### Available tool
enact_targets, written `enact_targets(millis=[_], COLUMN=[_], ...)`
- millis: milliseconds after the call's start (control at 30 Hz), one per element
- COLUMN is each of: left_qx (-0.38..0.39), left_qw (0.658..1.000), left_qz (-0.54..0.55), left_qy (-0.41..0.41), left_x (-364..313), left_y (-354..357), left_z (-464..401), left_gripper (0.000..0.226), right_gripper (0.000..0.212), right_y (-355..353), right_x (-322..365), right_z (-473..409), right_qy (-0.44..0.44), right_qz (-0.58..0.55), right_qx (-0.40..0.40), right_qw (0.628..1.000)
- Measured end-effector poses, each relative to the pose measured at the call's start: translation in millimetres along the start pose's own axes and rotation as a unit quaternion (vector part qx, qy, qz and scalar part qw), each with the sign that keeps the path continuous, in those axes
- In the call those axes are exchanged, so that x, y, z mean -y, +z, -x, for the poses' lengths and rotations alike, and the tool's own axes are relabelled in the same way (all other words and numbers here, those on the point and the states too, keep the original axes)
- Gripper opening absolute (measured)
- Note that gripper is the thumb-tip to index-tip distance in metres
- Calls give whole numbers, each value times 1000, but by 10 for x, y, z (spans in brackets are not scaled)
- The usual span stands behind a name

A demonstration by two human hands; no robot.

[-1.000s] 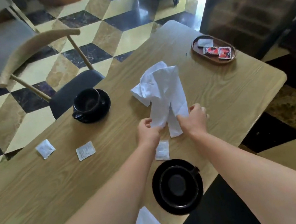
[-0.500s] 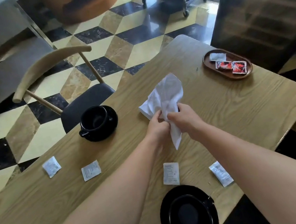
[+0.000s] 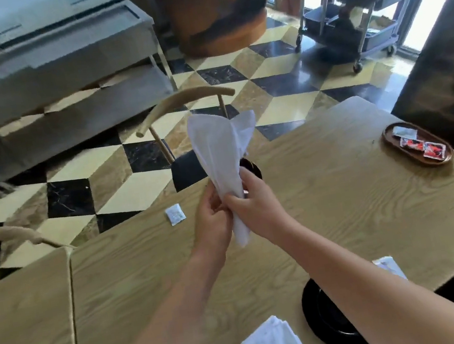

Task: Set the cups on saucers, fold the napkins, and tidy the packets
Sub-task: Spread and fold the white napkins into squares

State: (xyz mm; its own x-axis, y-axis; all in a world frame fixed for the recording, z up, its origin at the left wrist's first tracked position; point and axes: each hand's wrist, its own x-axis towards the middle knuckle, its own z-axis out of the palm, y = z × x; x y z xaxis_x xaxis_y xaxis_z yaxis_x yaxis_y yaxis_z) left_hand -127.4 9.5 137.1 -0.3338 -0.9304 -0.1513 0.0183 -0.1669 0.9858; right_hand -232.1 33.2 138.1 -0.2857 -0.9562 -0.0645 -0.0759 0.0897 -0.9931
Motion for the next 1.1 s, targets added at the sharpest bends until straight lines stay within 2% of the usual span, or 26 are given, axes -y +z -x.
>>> enact_targets(millis=[67,133,267,367,500,600,667,767,800,867,933,967,1033,1100], left_qx=[-30,-83,-231,-298,-343,-353,-350,-359,-367,-396,-420,-400,-261,-136], left_qw=[999,996,965,943,919,899,891,871,859,817,779,789,859,914], left_qz=[-10,-25,-68,-80,-119,-202,-248,-315,-340,-404,-457,-465,-439,-382], left_qy=[-17,-38,-104,-126,-154,-165,-150,-115,-109,-112,-85,-44,15,-8], left_x=[-7,31,221,335,438,467,482,493,493,448,377,335,264,250], left_y=[-480,-972,-1983,-2691,-3426,-3801,-3956,-4091,-4121,-4098,-3899,-3710,-3176,-2614], left_z=[213,405,746,977,1207,1311,1348,1383,1379,1350,1314,1303,1325,1331], left_gripper=[50,39,10,13,14,17,19,20,16,10,26,36,62,92], right_gripper=[24,23,17,22,19,28,35,33,30,21,9,8,13,9], right_y=[396,715,1009,998,908,858,858,884,892,971,1160,1294,1602,1885], right_x=[87,101,30,57,124,154,189,268,292,353,398,419,478,592], right_z=[95,167,242,209,143,111,81,54,52,91,136,139,153,171], right_qy=[13,38,130,182,211,218,203,203,212,261,336,358,381,398], right_qz=[13,30,26,44,177,268,326,357,337,205,19,-66,-181,-262], right_qx=[52,91,78,78,111,126,135,140,134,94,38,24,9,-13], right_qw=[998,995,988,979,955,930,913,901,907,939,941,931,907,879])
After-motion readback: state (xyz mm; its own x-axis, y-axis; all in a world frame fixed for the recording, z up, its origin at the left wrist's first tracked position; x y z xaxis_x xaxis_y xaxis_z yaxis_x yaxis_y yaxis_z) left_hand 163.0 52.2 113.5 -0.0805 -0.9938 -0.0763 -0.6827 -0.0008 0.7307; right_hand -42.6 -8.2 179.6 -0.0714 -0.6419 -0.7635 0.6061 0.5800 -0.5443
